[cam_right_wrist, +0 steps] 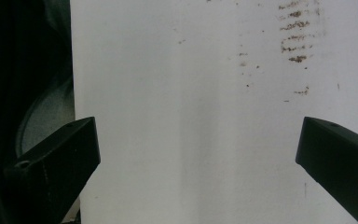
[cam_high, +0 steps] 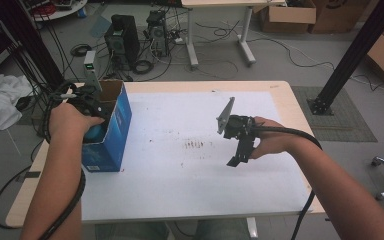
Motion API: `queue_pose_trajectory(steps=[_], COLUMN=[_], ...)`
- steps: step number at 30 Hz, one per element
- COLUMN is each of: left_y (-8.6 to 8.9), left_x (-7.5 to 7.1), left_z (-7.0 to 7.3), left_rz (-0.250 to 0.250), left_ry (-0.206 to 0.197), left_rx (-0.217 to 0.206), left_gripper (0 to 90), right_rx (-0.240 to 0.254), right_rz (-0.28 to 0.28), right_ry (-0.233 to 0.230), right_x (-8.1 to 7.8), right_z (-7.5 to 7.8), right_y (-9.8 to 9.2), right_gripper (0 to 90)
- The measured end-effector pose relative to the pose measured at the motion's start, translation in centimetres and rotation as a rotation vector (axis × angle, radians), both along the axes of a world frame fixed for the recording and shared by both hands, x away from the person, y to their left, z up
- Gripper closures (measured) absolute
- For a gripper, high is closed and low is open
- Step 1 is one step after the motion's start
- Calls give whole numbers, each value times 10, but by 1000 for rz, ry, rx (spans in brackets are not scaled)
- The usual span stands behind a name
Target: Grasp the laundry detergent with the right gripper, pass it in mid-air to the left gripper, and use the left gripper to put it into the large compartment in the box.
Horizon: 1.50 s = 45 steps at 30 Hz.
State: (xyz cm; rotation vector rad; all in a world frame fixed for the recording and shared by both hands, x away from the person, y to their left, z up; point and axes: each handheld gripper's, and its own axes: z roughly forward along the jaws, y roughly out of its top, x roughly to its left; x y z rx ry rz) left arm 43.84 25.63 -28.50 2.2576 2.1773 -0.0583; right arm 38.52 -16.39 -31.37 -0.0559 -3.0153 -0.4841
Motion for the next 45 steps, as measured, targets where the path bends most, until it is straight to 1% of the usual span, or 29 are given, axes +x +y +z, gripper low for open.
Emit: queue_pose_trajectory(steps=[3, 7, 10, 14, 18, 20, 23, 24, 27, 28, 33, 38, 41, 45], left_y=[-1, -3, -5, -6, -7, -9, -8, -8, -8, -9, -9, -10, -11, -13], left_x=[0, 0, -1, -2, -3, -5, -7, -8, -9, -10, -11, -12, -12, -13], left_z=[1, 3, 6, 14, 25, 31, 41, 44, 53, 57, 64, 72, 78, 89], left_rz=[-3, 7, 4, 2, -15, -10, -22, -20, -28, -33, -38, -48, -53, -68], left_ry=[6, 3, 2, -10, -18, -33, -45, -52, -56, -63, -71, -72, -70, -78], left_rx=[0, 17, 27, 34, 46, 47, 53, 56, 63, 67, 68, 81, 94, 99], left_gripper=[322, 324, 323, 319, 300, 283, 252, 252, 250, 249, 227, 195, 173, 156], right_rx=[0, 0, -4, -3, 4, 5, 7, 6, 9, 13, 9, 6, 4, -2], right_rz=[-1, -3, -4, -4, 0, -4, -3, -3, 0, -2, -5, -3, -4, -4], right_ry=[1, -1, -1, -1, -5, -5, -5, -4, -8, -9, -11, -14, -13, -13], right_x=[0, -1, 0, 1, 1, 1, 1, 2, 2, 2, 2, 1, 0, 0], right_z=[-1, -1, -2, -2, -3, -3, -4, -4, -3, -2, 0, 1, 1, 3], right_y=[0, 0, -2, -2, -1, -1, 0, -1, -1, -1, -1, -1, -1, -1], right_gripper=[0, 0, 0, 0, 0, 0, 0, 0, 0, 0, 0, 0, 0, 0])
